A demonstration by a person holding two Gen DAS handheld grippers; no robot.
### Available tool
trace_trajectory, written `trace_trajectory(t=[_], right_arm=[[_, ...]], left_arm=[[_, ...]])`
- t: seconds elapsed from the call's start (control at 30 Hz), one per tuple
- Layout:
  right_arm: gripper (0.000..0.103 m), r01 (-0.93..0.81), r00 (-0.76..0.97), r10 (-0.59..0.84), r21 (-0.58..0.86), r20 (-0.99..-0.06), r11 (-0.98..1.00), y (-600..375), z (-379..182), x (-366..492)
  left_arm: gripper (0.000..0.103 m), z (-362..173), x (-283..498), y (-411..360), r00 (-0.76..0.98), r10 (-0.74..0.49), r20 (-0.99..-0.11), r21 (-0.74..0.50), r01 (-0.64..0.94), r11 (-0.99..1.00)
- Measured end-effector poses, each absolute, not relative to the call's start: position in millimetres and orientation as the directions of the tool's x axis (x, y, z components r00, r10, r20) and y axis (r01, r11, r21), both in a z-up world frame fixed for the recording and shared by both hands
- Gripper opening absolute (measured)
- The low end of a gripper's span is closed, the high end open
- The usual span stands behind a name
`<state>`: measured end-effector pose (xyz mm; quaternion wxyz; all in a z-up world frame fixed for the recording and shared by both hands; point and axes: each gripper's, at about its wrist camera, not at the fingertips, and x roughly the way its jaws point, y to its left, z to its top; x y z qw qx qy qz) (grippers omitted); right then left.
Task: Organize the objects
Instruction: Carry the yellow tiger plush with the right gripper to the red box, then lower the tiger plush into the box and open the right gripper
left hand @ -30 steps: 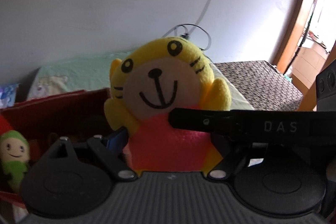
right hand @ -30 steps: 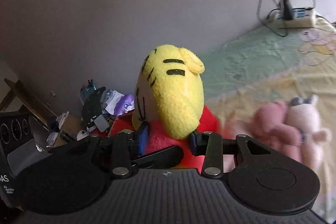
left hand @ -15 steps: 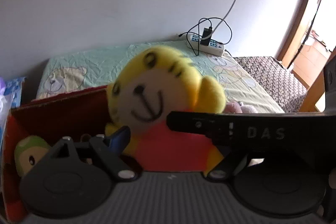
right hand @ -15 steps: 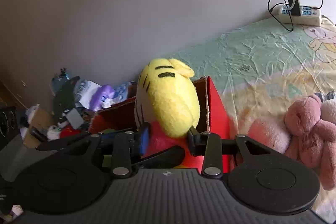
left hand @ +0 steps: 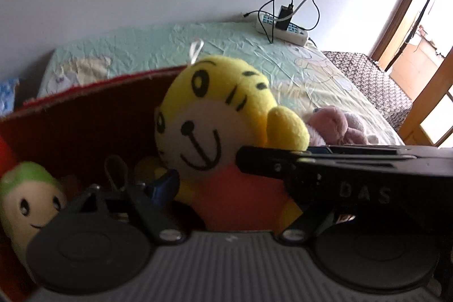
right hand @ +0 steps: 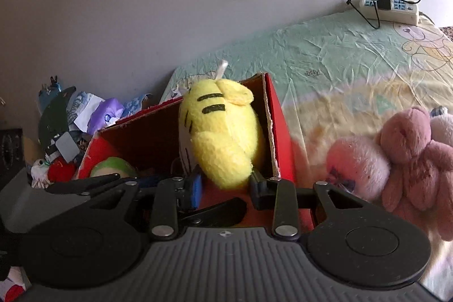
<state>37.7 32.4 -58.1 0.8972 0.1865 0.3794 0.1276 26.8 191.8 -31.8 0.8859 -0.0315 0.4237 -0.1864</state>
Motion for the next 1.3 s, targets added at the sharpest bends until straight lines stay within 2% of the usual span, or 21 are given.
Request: trace_trajectory(t=[0.27,0.4,0.5,0.6,1.3], right_arm=[[0.040,-0.078,0.732,0.356,0.447,-0.581,0.891,23,-51,32],[0.035,-0.073,0.734,0.357,0.455,-0.578,0.887,20,-56,31],[0.031,-0.088,0.742,0.346,0.429,-0.574,0.899,23,-58,28],[0.029,-0.082,0.736,0.366,0.461,-0.570,0.883,18,-62,28],[0.029,-0.079,0.723,0.408,0.520,-0.558,0.851,10,-63,18]], left_arm=[[0.092,-41,36,193,0.549,-0.354,-0.757,-0.228,0.286,0.931],[0.093,-44,40,187,0.534,-0.340,-0.774,-0.222,0.275,0.936],[0.093,-44,40,178,0.535,-0.309,-0.786,-0.181,0.280,0.943],[0.093,-45,41,170,0.537,-0.284,-0.794,-0.145,0.287,0.947],[0.094,-46,44,155,0.538,-0.233,-0.810,-0.069,0.307,0.949]])
